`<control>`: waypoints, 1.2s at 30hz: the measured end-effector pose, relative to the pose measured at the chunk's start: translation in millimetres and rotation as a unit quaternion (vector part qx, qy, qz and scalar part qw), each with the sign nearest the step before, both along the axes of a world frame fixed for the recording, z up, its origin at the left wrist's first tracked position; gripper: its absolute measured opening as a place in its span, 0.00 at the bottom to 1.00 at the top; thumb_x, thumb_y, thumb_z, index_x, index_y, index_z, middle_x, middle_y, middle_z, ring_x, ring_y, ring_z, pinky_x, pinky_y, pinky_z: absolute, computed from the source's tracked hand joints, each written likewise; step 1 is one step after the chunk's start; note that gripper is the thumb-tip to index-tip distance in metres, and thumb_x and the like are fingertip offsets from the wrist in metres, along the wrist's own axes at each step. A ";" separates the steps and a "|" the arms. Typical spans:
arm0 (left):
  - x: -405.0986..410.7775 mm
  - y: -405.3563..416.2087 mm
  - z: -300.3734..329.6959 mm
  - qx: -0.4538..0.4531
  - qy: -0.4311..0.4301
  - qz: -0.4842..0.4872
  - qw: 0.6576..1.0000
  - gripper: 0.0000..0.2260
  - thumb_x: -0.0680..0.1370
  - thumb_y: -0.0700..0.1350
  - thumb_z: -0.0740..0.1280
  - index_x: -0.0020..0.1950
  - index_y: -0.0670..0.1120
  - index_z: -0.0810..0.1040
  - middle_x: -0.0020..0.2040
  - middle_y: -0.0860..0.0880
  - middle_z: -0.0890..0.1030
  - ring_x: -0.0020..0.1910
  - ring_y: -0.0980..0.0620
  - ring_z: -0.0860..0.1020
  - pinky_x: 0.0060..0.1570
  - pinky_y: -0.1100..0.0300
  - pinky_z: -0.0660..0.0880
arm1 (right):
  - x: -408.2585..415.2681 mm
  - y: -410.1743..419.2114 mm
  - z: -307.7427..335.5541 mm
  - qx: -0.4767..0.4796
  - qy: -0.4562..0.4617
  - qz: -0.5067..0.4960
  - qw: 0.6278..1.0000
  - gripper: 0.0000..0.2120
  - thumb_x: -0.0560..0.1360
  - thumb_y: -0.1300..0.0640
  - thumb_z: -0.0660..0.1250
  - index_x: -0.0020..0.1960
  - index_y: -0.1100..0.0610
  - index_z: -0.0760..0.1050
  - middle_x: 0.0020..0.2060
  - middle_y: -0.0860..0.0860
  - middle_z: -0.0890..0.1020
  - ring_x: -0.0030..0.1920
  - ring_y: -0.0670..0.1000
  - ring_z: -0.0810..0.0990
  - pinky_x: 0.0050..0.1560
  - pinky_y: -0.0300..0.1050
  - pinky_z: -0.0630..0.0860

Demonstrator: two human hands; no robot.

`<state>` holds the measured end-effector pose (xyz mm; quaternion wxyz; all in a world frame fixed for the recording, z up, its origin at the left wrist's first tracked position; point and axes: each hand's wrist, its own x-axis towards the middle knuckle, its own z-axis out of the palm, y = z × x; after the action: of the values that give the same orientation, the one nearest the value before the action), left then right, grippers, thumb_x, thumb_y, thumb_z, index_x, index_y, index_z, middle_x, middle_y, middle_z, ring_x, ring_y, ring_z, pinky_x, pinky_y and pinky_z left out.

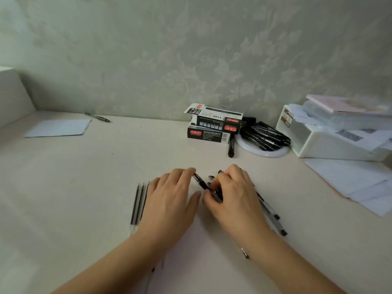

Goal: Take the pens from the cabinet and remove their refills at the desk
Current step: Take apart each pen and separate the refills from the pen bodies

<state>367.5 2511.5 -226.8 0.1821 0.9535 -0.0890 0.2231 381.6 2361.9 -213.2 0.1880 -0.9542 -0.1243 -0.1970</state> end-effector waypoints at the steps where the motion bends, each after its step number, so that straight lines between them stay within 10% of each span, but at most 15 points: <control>1: -0.7 -1.8 -0.5 -0.010 0.001 0.000 1.000 0.21 0.77 0.54 0.64 0.69 0.51 0.69 0.59 0.54 0.78 0.57 0.49 0.77 0.55 0.52 0.70 | 0.9 -4.2 1.0 0.019 0.007 -0.005 1.000 0.08 0.73 0.49 0.68 0.44 0.54 0.77 0.44 0.48 0.72 0.48 0.51 0.71 0.49 0.47 0.74; 15: 10.4 -25.6 33.6 -0.199 0.103 -0.220 0.949 0.06 0.80 0.47 0.61 0.56 0.51 0.72 0.47 0.57 0.83 0.44 0.59 0.82 0.47 0.55 0.79 | 14.3 -19.6 20.6 0.402 0.133 0.063 0.904 0.05 0.79 0.51 0.65 0.51 0.52 0.74 0.43 0.45 0.81 0.39 0.42 0.82 0.37 0.34 0.76; 21: 18.4 -33.1 32.9 -0.444 0.180 -0.225 0.848 0.08 0.82 0.42 0.59 0.59 0.49 0.72 0.51 0.46 0.82 0.44 0.45 0.83 0.47 0.47 0.81 | 13.1 -10.6 28.2 0.490 0.181 0.099 0.847 0.02 0.77 0.53 0.70 0.47 0.50 0.80 0.40 0.52 0.84 0.37 0.50 0.84 0.32 0.48 0.82; 25: 18.1 -20.2 24.4 -0.264 0.076 -0.229 0.934 0.11 0.84 0.44 0.53 0.63 0.55 0.69 0.47 0.57 0.81 0.43 0.60 0.78 0.44 0.61 0.74 | 14.1 -7.9 23.5 0.527 0.196 0.137 0.816 0.09 0.77 0.51 0.69 0.49 0.58 0.77 0.31 0.45 0.79 0.29 0.42 0.76 0.31 0.35 0.73; 29: 15.4 -5.4 28.9 -0.034 0.035 -0.181 0.982 0.14 0.81 0.58 0.48 0.64 0.59 0.64 0.46 0.59 0.77 0.41 0.55 0.75 0.41 0.52 0.73 | 18.6 -15.2 22.8 0.542 0.183 0.146 0.807 0.13 0.77 0.46 0.67 0.46 0.56 0.74 0.30 0.50 0.78 0.29 0.46 0.72 0.30 0.36 0.71; 36: 17.2 -1.2 30.2 -0.022 0.032 -0.186 0.982 0.07 0.83 0.48 0.54 0.52 0.50 0.70 0.45 0.54 0.74 0.41 0.51 0.74 0.42 0.50 0.73 | 15.7 -20.4 17.6 0.454 0.210 0.174 0.848 0.04 0.77 0.57 0.69 0.47 0.58 0.78 0.31 0.51 0.83 0.31 0.46 0.77 0.35 0.35 0.75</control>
<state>384.7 2510.3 -196.6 0.2443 0.9227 -0.2537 0.1569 397.3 2341.5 -195.7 0.6528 -0.7439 -0.1431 0.0093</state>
